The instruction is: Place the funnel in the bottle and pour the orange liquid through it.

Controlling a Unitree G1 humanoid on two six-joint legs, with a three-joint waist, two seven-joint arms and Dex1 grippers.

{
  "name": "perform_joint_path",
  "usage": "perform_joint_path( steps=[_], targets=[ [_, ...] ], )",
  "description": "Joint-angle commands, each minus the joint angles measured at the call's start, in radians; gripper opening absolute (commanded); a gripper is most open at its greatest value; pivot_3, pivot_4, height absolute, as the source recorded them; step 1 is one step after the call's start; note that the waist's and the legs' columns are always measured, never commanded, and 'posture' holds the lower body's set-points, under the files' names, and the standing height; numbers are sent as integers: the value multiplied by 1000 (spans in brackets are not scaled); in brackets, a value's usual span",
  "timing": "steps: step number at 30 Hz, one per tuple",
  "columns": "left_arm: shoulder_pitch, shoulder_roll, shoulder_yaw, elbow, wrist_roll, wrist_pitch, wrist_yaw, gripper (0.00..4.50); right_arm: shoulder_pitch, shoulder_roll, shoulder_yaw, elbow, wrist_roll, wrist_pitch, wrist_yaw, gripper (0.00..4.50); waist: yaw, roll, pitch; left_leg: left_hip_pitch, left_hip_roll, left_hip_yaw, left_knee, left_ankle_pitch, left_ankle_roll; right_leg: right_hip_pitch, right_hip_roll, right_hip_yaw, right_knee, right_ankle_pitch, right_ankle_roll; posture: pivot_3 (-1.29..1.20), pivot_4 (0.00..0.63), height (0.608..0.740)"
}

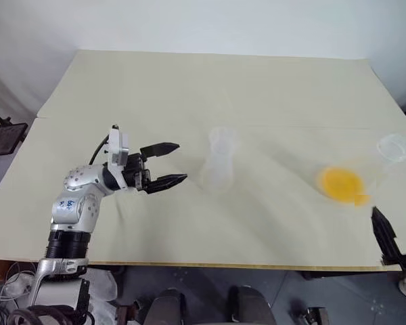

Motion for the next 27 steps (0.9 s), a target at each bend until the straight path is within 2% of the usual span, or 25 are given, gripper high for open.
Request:
perform_joint_path(
  steps=[1, 5, 9, 13, 22, 27],
  targets=[
    [10, -6, 20, -83, -38, 30, 10, 4465, -3, -11, -42, 16, 29, -1, -5, 4500, -2, 0, 0, 0, 0, 1, 0, 0, 0, 0, 0, 1, 0, 0, 0, 0, 150, 740],
    [33, -3, 18, -150, -56, 69, 15, 4465, -63, -91, -43, 35, 68, 82, -14, 4500, -5, 2, -1, 5, 1, 6, -3, 0, 0, 1, 1, 7, -1, 0, 0, 0, 150, 740],
    [55, 4, 24, -198, -69, 108, 32, 4465, -217, -224, -29, 121, 111, 248, -67, 4500, -2, 3, -1, 12, 1, 10, -7, 0, 0, 4, 1, 10, -2, 0, 0, 0, 150, 740],
    [83, 0, 28, -245, -76, 133, 54, 4465, -344, -296, -16, 192, 132, 341, -71, 4500, 0, 3, -2, 12, 1, 10, -8, 0, 0, 4, 1, 10, -2, 0, 0, 0, 150, 740],
    [119, -3, 44, -303, -84, 147, 92, 4465, -573, -348, 11, 363, 121, 430, -45, 4500, 0, 3, -2, 11, 0, 9, -8, 0, 0, 4, 1, 10, -3, 0, 0, 0, 150, 740],
    [128, -2, 47, -318, -83, 144, 105, 4465, -641, -359, 37, 421, 102, 446, -9, 4500, -1, 3, -2, 11, 1, 10, -9, 0, 0, 4, 1, 10, -3, 0, 0, 0, 150, 740]
  ],
)
